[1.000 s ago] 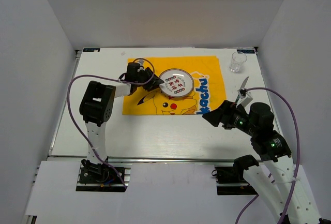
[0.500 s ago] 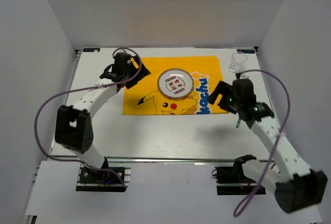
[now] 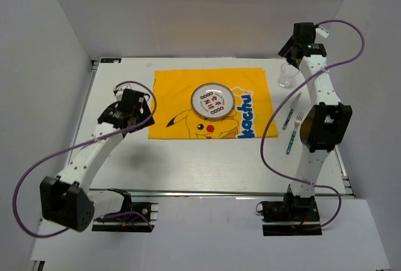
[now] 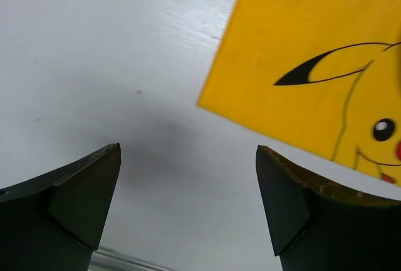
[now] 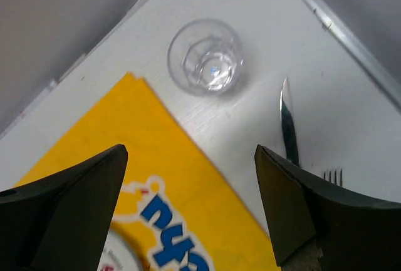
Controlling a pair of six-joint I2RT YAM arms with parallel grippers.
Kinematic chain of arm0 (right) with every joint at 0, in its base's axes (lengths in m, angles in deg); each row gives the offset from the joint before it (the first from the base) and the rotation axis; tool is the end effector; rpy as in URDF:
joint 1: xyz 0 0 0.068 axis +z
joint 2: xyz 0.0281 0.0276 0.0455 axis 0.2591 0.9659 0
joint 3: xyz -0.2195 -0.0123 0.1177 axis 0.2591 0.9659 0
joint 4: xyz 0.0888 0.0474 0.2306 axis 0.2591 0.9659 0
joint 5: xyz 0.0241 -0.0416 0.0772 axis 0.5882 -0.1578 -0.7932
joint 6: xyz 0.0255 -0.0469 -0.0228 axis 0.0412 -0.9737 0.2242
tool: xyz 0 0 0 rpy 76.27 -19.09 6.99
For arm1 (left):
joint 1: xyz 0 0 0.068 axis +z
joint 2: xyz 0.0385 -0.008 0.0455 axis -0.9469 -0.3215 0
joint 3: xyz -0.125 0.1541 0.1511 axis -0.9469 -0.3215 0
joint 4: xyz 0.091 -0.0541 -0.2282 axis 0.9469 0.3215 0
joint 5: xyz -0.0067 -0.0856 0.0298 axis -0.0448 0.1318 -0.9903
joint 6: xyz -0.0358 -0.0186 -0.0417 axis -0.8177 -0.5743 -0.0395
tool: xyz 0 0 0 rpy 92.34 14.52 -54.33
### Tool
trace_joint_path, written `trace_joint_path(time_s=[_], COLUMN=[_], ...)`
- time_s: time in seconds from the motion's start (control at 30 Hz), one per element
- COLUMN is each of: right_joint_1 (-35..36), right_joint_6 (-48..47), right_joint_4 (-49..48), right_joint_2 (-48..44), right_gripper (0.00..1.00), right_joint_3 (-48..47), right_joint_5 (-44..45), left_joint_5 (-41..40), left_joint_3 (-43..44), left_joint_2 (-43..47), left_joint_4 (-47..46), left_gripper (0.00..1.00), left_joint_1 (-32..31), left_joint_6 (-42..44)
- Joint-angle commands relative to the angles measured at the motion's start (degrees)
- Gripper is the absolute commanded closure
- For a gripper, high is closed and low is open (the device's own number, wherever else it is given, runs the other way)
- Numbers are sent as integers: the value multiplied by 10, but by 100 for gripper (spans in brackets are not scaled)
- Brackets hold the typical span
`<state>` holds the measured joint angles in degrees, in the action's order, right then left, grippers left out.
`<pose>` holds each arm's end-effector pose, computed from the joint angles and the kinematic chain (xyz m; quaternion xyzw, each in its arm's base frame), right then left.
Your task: Set the dinner table for one person
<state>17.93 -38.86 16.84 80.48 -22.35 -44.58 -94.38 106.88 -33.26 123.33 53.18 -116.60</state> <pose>0.4254 0.0048 0.3301 0.3319 0.8173 -0.0333 0.4698 0.2415 -0.0632 0.2594 -0.1764 0.9295 0.0378 0.3218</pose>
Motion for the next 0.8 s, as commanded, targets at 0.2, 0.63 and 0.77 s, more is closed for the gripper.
trace_joint_path(time_s=[0.2,0.63,0.77], right_joint_1=[-90,-115,-119], right_joint_6=[-94,-117,-116], right_joint_4=[54,-12,-32], right_joint_2=[172,238,247], right_gripper=[14,18,24], right_joint_3=[-188,-138,-127], right_joint_5=[-47,-107,-126], left_joint_5=[-70,-33,-27], left_joint_3=[-80,-89,-89], left_joint_2=[167,151,144], left_joint_4=[-23,-40,-43], left_gripper=[2,2,2], left_joint_1=[-2,-2,-2], left_joint_6=[51,66,68])
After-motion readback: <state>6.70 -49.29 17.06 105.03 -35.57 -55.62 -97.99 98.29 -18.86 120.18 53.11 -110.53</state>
